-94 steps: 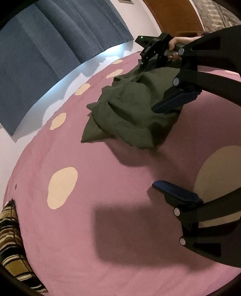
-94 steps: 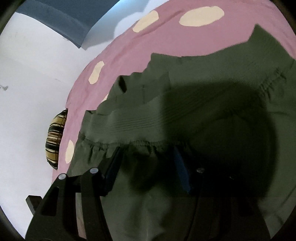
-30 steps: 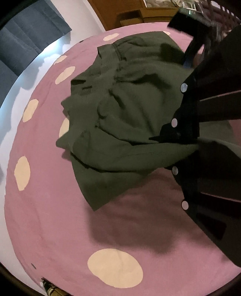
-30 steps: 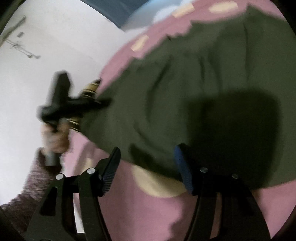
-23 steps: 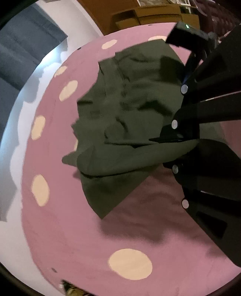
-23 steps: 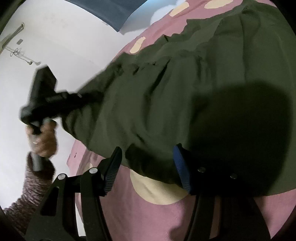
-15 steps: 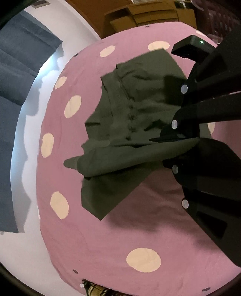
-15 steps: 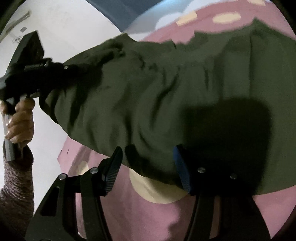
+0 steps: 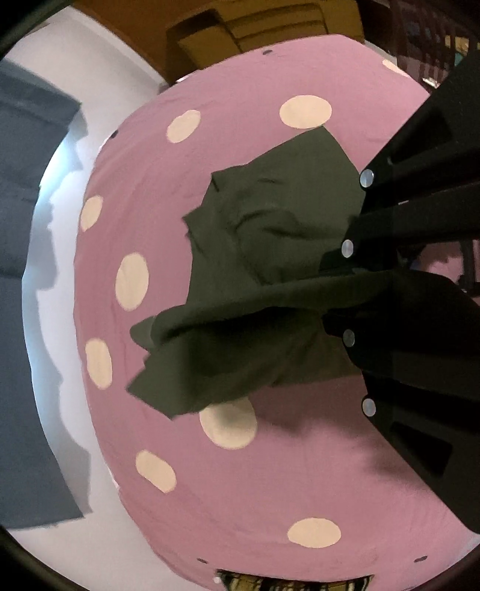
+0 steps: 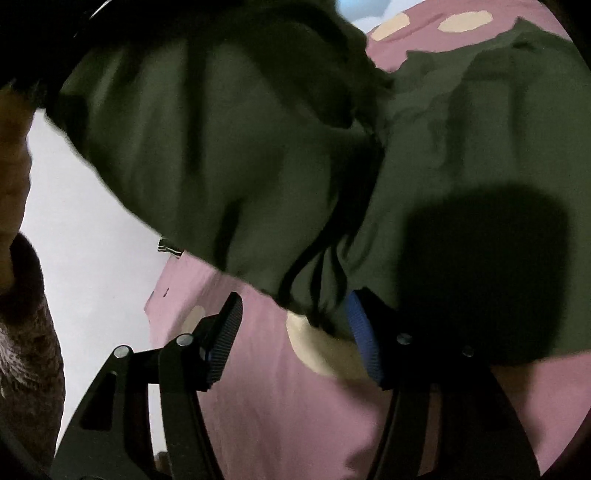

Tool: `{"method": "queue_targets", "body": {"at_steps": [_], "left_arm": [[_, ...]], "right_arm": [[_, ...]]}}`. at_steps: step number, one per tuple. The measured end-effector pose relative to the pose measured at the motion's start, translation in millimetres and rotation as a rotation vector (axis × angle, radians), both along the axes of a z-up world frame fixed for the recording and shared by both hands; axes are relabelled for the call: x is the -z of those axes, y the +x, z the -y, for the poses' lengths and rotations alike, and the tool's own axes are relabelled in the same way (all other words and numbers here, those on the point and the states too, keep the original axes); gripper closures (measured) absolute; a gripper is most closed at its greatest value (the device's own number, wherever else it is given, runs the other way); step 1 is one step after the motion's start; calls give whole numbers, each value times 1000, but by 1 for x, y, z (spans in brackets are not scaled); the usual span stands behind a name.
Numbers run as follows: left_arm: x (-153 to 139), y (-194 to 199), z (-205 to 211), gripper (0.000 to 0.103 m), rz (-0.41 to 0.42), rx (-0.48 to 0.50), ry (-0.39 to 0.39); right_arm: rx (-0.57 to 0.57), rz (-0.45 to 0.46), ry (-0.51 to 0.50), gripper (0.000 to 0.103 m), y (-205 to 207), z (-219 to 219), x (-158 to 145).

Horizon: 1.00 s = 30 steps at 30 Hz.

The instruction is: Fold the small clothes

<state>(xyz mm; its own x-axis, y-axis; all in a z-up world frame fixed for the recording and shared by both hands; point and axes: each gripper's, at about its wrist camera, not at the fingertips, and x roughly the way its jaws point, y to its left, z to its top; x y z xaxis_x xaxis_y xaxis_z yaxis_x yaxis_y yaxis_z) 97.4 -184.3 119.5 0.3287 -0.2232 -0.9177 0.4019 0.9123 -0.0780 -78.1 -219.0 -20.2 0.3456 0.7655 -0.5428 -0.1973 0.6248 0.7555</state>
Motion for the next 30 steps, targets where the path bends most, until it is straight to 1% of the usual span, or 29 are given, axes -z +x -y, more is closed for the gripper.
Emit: {"method": "queue_targets", "body": {"at_steps": [5, 7, 9, 12, 13, 15, 16, 17, 18, 20, 22, 23, 25, 26, 27, 29, 30], "left_arm": [[27, -14, 55, 96, 21, 35, 80], [44, -20, 76, 96, 22, 56, 105], [62, -25, 95, 96, 29, 80, 134], [84, -32, 114, 94, 54, 87, 169], [89, -34, 118, 91, 68, 89, 177], [91, -41, 127, 79, 113, 89, 180], [89, -44, 129, 65, 125, 94, 167], [84, -49, 132, 55, 139, 103, 150], [80, -52, 135, 52, 150, 108, 140], [68, -61, 139, 46, 171, 138, 86], [52, -75, 143, 45, 196, 194, 32], [41, -84, 142, 41, 223, 222, 7], [27, -97, 139, 37, 268, 253, -37], [16, -104, 129, 37, 295, 264, -76], [11, -107, 122, 37, 313, 262, -97], [-2, -112, 95, 32, 359, 234, -144], [-5, -112, 83, 32, 375, 216, -161]], "right_arm": [[44, -18, -13, 44, -25, 48, -3], [65, -36, -2, 44, -30, 65, -1], [109, -54, 9, 44, -50, 90, 1], [136, -85, 15, 44, -66, 110, 8], [142, -88, 17, 44, -69, 114, 9], [146, -92, 22, 44, -77, 122, 12], [150, -89, 23, 44, -80, 126, 12], [157, -88, 29, 44, -81, 130, 11], [159, -90, 38, 44, -82, 133, 11], [172, -93, 52, 43, -83, 140, 11], [188, -96, 58, 43, -83, 143, 11], [193, -101, 65, 43, -83, 147, 13], [207, -105, 75, 43, -85, 152, 13], [211, -106, 77, 43, -79, 153, 13], [217, -105, 79, 43, -79, 153, 6], [234, -99, 85, 42, -79, 156, 1], [243, -95, 93, 42, -77, 163, 5]]}}
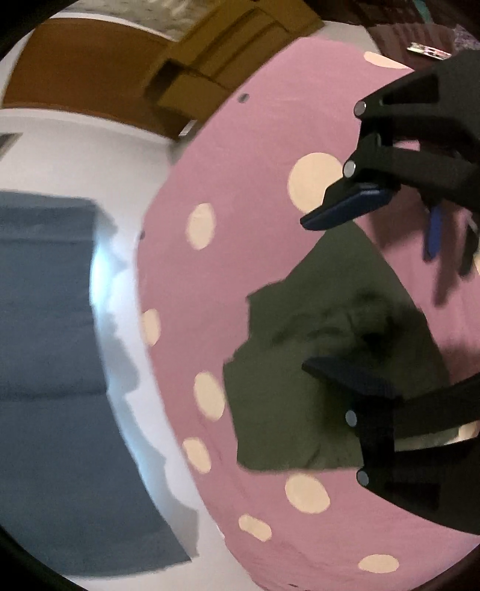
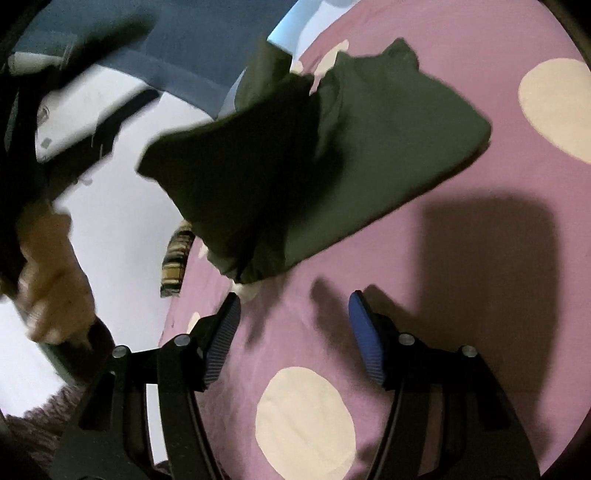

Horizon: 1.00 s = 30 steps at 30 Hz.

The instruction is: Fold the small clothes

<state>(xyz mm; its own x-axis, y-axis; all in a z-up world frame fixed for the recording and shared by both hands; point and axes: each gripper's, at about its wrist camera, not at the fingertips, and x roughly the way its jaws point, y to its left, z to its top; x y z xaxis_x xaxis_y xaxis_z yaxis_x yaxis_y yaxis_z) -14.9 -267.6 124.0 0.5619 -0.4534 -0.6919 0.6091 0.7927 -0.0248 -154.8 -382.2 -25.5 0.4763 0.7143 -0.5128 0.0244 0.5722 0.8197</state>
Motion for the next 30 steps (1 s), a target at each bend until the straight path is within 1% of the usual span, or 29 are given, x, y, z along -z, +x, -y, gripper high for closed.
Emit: {"method": "queue_targets", "body": {"at_steps": [2, 5, 7, 10, 13, 15, 16, 17, 19, 21, 23, 24, 25, 26, 27, 28, 30], "left_arm": [[-3, 1, -31, 30, 26, -44, -37], [4, 3, -90, 28, 66, -134, -78], [15, 3, -117, 28, 71, -173, -87], [41, -3, -152, 28, 60, -219, -69], [61, -14, -168, 28, 42, -221, -55], [77, -21, -174, 28, 29, -220, -46], [84, -23, -173, 28, 28, -215, -35], [88, -27, -174, 28, 27, -213, -28], [98, -28, -173, 28, 20, -219, -10], [106, -26, -174, 28, -1, -230, -13], [111, -21, -175, 28, -14, -250, -15], [114, -21, -177, 28, -15, -259, -14], [116, -19, -178, 28, -21, -269, -15], [120, -16, -178, 28, -35, -281, -16], [124, -14, -180, 28, -46, -288, -16], [128, -10, -181, 28, -56, -293, -17], [130, -7, -182, 28, -67, -299, -27]], "right_arm": [[21, 9, 20, 40, 1, 8, -5], [48, 32, 44, 36, 4, 20, -14], [63, 39, 61, 32, 10, 28, -20], [75, 45, 92, 30, 28, 34, -29], [62, 50, 128, 28, 65, 34, -36], [58, 27, 151, 28, 86, 26, -34], [37, 17, 175, 27, 103, 21, -33], [11, 3, 182, 27, 112, 27, -37], [-15, -42, 140, 27, 137, 19, -34], [-53, -67, 93, 27, 157, 14, -34], [-65, -104, 45, 28, 172, 9, -27], [-79, -116, 43, 39, 177, 4, -22], [-97, -122, 43, 69, 180, -1, -20], [-113, -139, 19, 82, 185, -7, -17], [-119, -145, 3, 91, 187, -10, -17], [-126, -138, -14, 94, 189, -13, -18], [-131, -111, -45, 97, 186, -13, -29]]}}
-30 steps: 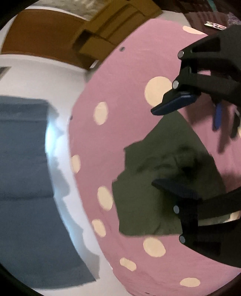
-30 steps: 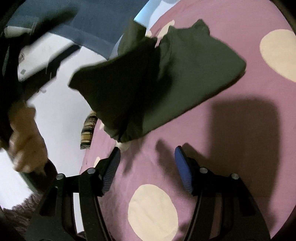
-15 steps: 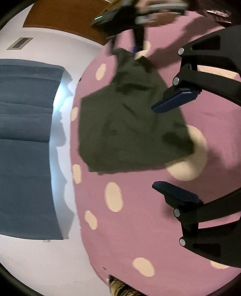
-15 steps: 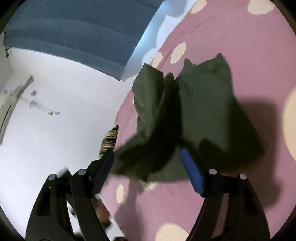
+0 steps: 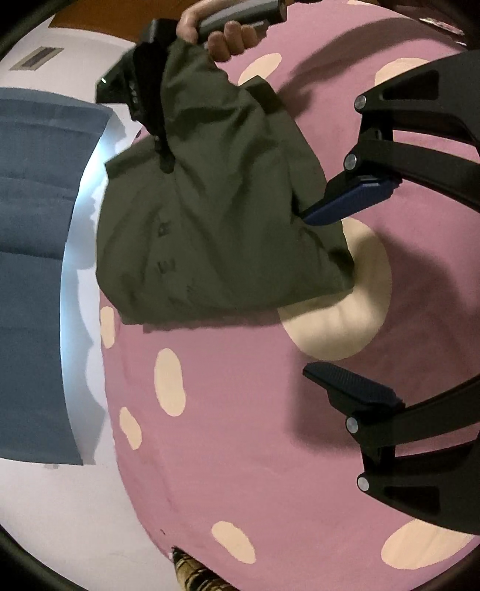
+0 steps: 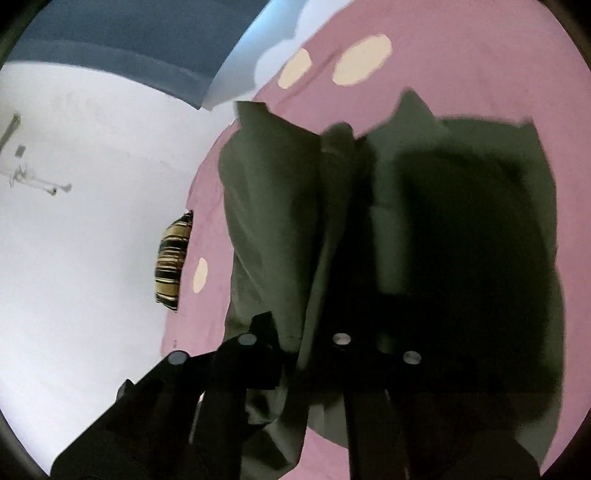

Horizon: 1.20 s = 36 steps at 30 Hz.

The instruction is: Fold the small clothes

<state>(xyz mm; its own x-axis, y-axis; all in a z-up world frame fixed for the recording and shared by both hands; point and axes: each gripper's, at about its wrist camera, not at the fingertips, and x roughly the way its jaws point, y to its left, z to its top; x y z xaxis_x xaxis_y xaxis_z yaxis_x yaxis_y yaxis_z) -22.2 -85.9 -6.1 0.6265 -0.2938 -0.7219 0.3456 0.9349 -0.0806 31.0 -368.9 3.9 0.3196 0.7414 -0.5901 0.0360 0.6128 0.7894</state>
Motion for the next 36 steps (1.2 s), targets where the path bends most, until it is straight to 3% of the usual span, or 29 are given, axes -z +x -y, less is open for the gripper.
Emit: {"method": "queue_targets", "body": {"at_steps": [4, 7, 11, 14, 18, 21, 23, 24, 25, 29, 34, 35, 36], "left_arm": [[-3, -1, 5, 28, 16, 17, -10], [-5, 1, 13, 28, 25, 36, -15], [-2, 8, 26, 23, 32, 81, -8], [2, 7, 38, 23, 14, 125, 0], [11, 5, 46, 23, 10, 133, 45], [17, 7, 40, 23, -17, 112, 47], [19, 9, 35, 23, -23, 93, 45], [20, 11, 32, 23, -26, 83, 43], [21, 11, 31, 23, -29, 76, 41], [23, 12, 31, 23, -42, 75, 42], [20, 13, 36, 23, -28, 73, 62], [20, 13, 36, 23, -26, 72, 63], [19, 14, 37, 23, -25, 67, 65]], "right_arm": [[5, 117, 0, 98, -2, 4, -37], [19, 166, -14, 98, 0, 16, -48], [94, 130, -10, 99, 0, 53, -20], [145, 58, 17, 99, -4, 79, 20], [159, 20, 67, 98, -9, 90, 49], [142, 26, 101, 86, -13, 94, 46], [138, 31, 93, 70, -21, 96, 38], [140, 37, 100, 53, -27, 98, 34], [142, 45, 104, 46, -33, 99, 29], [111, 83, 82, 39, -66, 99, 11], [70, 91, 57, 38, -90, 88, 3], [61, 98, 48, 38, -90, 85, 1], [59, 106, 24, 50, -90, 82, -2]]}}
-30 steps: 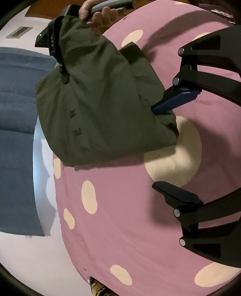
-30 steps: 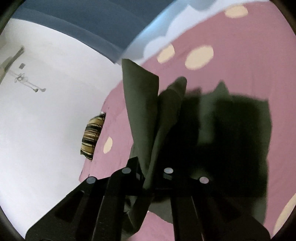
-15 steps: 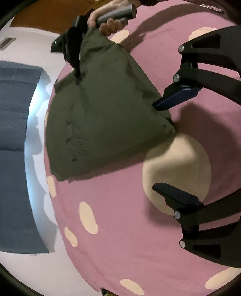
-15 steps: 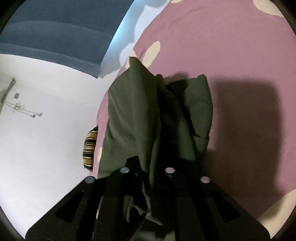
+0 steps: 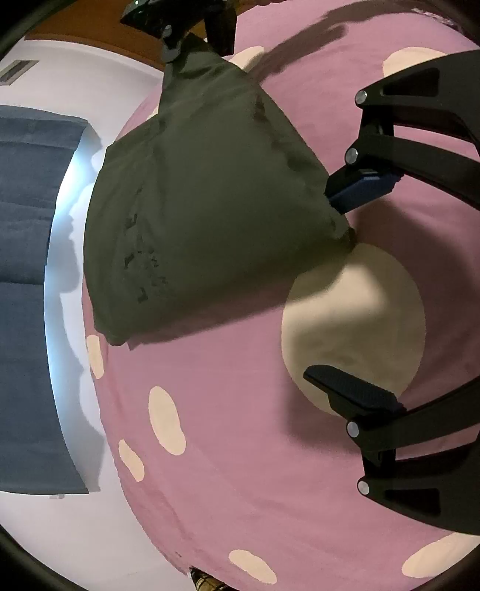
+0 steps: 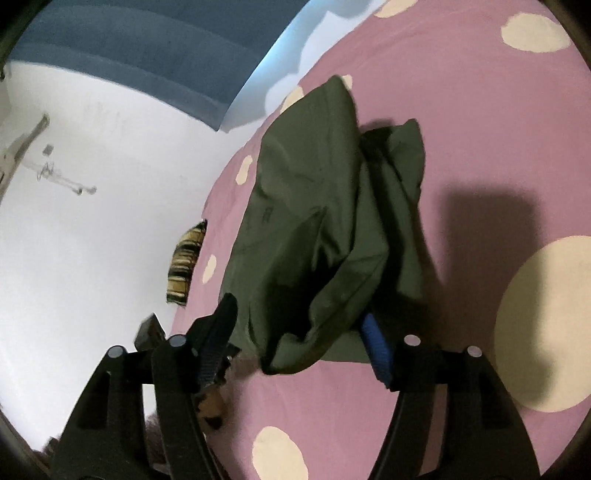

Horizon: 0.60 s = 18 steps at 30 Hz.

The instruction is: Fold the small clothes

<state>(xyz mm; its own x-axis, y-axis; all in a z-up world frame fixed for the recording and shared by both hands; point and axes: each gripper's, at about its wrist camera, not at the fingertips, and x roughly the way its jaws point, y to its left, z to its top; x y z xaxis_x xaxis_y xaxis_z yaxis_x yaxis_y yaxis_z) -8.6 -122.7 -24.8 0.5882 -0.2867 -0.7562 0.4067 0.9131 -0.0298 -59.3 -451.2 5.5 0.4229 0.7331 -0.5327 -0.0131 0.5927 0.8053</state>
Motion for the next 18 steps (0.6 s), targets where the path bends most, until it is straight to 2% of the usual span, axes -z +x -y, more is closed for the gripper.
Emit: {"method": "queue_targets", "body": {"at_steps": [1, 2, 4, 7, 11, 14, 18], "left_arm": [[-1, 1, 0, 23, 0, -2, 1], [-2, 1, 1, 23, 2, 0, 4], [0, 2, 2, 23, 14, 11, 21], [5, 3, 5, 23, 16, 25, 41], [14, 12, 4, 23, -46, 11, 11], [19, 17, 1, 22, -75, 9, -15], [19, 16, -1, 23, -76, 16, -28]], "right_arm": [[1, 7, -33, 77, -1, -1, -2], [-3, 13, -64, 84, -2, -3, -2], [11, 13, -90, 87, -5, -2, 2], [30, -20, -93, 89, -9, 2, 27], [75, -68, -2, 92, -14, 11, 71], [88, -61, 40, 93, -17, 14, 78], [78, -63, 25, 92, -13, 12, 76]]}}
